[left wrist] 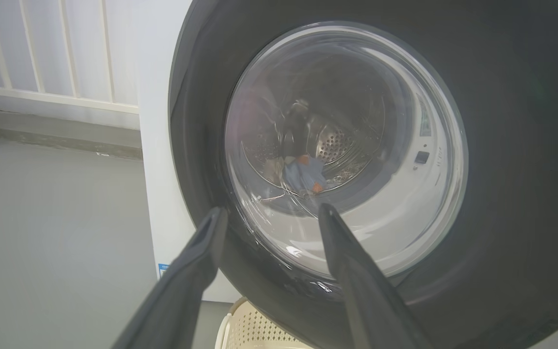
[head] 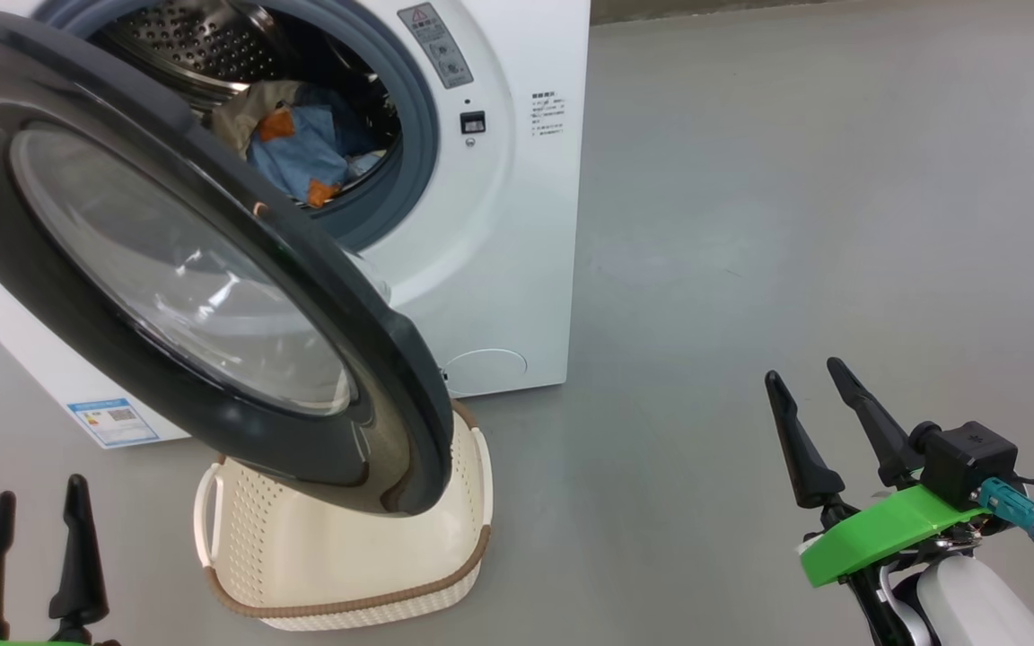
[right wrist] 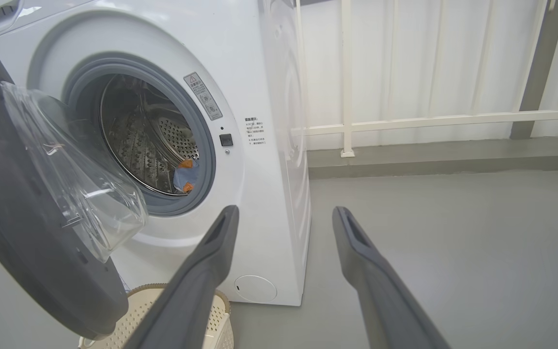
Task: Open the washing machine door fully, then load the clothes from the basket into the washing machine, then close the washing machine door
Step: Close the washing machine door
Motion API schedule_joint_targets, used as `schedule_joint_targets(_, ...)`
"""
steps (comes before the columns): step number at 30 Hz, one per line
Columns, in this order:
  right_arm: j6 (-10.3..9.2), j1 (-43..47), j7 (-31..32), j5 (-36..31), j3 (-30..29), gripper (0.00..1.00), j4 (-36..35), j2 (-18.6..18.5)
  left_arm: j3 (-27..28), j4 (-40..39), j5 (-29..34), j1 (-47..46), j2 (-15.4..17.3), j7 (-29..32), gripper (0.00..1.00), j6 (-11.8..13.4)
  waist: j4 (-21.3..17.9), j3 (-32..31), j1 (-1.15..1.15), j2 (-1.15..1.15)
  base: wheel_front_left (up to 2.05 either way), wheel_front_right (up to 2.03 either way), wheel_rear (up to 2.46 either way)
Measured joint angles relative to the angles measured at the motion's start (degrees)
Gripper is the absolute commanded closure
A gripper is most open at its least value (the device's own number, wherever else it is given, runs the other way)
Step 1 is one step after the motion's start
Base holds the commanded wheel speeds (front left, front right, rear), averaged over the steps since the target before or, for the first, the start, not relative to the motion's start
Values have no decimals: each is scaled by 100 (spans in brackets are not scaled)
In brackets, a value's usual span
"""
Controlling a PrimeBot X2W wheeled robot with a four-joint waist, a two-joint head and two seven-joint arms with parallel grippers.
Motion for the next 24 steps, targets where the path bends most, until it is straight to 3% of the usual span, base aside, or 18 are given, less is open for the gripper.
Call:
schedule_joint_targets(23,0,0,0,0,9,0,-2,-35,264,1,368,18,-397,0,0,-127,123,26,0,0,0,0,0)
schedule_joint_targets(24,0,0,0,0,14,13,-20,-36,260,1,368,18,-400,0,0,-127,129,26,0,0,0,0,0)
